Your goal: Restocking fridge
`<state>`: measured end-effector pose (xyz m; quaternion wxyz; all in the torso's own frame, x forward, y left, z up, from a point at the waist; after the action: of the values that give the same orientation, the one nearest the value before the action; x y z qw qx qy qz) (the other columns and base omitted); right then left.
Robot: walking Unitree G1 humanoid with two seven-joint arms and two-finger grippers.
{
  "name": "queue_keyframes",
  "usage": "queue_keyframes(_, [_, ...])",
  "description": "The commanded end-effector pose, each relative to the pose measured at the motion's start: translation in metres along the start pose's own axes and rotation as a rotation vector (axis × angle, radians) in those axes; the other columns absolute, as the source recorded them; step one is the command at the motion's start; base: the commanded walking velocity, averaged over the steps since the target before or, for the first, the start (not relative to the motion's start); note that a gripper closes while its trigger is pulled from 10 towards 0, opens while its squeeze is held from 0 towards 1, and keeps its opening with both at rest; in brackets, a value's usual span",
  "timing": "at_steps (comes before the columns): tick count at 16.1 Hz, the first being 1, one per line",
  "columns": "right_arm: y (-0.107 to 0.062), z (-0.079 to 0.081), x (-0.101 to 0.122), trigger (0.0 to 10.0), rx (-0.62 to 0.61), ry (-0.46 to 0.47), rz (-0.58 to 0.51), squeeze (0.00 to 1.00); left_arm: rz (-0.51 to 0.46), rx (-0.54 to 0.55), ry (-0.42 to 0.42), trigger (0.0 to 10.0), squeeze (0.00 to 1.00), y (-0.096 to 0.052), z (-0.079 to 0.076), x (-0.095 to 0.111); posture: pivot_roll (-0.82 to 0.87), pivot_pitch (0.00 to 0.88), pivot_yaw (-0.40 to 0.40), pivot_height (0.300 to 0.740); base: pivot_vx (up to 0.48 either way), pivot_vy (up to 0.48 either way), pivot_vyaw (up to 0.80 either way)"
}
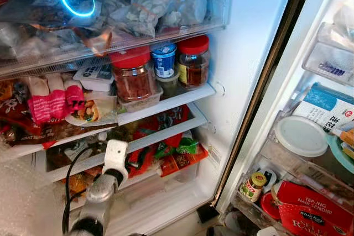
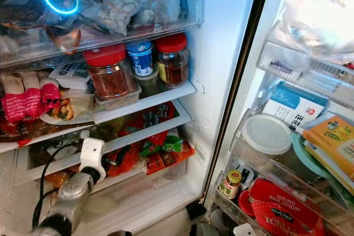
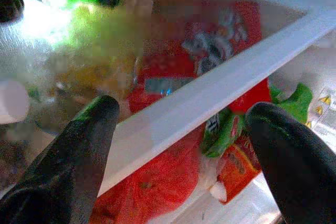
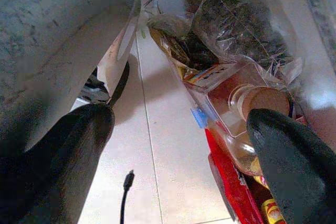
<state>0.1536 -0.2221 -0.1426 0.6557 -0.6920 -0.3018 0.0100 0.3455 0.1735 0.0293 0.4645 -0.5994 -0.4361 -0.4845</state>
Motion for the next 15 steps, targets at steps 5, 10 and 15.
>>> queue_keyframes(5, [0.001, 0.011, -0.001, 10.0, 0.039, -0.014, 0.003, 0.00, -0.085, 0.039, 0.055, 10.0, 0.00, -0.021, -0.003, 0.000, -0.07, 0.000, -0.004, 0.643, 0.000, 0.000, 0.00])
queue_keyframes(10, [0.001, 0.010, -0.002, 10.0, 0.037, -0.021, 0.005, 0.00, -0.074, 0.082, 0.058, 10.0, 0.00, -0.026, 0.000, -0.004, -0.07, 0.000, -0.006, 0.643, -0.052, 0.000, 0.00])
queue_keyframes(15, [0.001, 0.010, -0.002, 10.0, 0.033, -0.025, 0.006, 0.00, -0.058, 0.116, 0.046, 10.0, 0.00, -0.029, 0.006, -0.008, -0.07, 0.000, -0.001, 0.643, -0.286, 0.000, 0.00])
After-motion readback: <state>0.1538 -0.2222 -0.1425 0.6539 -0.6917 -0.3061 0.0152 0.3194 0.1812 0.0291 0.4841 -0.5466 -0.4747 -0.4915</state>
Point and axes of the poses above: a point about 5 cm out from each wrist's last joint towards the gripper, its own y axis pointing out of the wrist towards the gripper, its own x axis along the axis of the wrist's last joint, z = x × y, the point moved 5 cm from there along y, pointing out of the wrist towards the gripper, and after that the axes turned 11 degrees about -y, right-handed, at the moved point
